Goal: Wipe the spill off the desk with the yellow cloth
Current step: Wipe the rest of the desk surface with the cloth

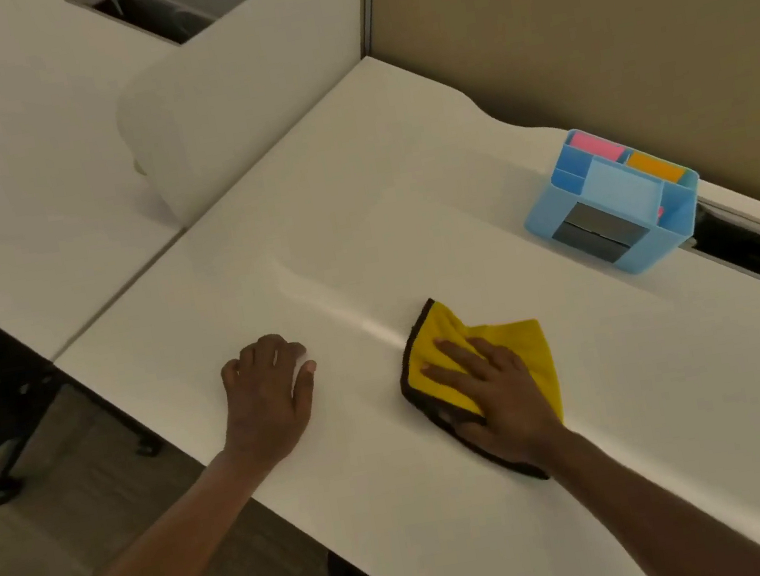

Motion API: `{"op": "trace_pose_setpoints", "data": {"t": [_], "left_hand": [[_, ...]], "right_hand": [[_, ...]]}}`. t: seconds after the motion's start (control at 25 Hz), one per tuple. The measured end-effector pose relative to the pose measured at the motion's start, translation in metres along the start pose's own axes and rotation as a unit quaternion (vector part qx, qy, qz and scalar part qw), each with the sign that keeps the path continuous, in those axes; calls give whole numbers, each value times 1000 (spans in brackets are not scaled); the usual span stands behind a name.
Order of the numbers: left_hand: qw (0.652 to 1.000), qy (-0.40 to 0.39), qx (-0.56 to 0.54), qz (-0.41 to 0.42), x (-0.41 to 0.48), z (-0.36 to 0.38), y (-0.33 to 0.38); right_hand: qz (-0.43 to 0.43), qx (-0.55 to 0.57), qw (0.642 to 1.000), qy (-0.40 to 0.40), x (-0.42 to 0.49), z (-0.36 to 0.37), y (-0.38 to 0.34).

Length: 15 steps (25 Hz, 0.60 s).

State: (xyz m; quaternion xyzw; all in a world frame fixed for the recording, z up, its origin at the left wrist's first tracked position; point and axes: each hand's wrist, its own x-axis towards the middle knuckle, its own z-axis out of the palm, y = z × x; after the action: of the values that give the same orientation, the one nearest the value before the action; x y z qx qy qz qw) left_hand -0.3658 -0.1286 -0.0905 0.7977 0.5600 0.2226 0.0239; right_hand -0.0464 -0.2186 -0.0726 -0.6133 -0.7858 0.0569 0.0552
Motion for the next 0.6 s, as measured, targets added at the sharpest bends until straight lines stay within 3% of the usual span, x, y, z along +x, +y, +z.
{"op": "trace_pose_setpoints", "data": {"t": [0.08,0.2,0.24,0.28,0.36,0.4,0.48,0.52,0.6], "left_hand": [[1000,-2,1,29,0,-7,-21],[1000,13,0,17,-4,-11,-30],[1000,7,-6,12,-5,-10,-30],[1000,2,-16,5,-5,-9,-31],[999,4,-35,-3,-6,-10,-32],[999,7,-41,-7,-6,-11,-33],[999,3,-47,-15,-6,-11,-33],[999,-1,-48,-12,-6,-11,-31],[999,-6,-45,2,-6,-10,-28]], "right_hand": [[133,-4,990,37,47,-3,33],[428,59,896,101,136,5,-5],[452,82,883,98,158,7,-32],[416,79,901,98,168,12,-60],[175,42,983,33,135,25,-95],[43,33,999,0,104,24,-99],[-127,24,991,-37,58,13,-65],[-161,4,986,-47,50,4,-36],[-107,-30,993,-29,67,-2,22]]}}
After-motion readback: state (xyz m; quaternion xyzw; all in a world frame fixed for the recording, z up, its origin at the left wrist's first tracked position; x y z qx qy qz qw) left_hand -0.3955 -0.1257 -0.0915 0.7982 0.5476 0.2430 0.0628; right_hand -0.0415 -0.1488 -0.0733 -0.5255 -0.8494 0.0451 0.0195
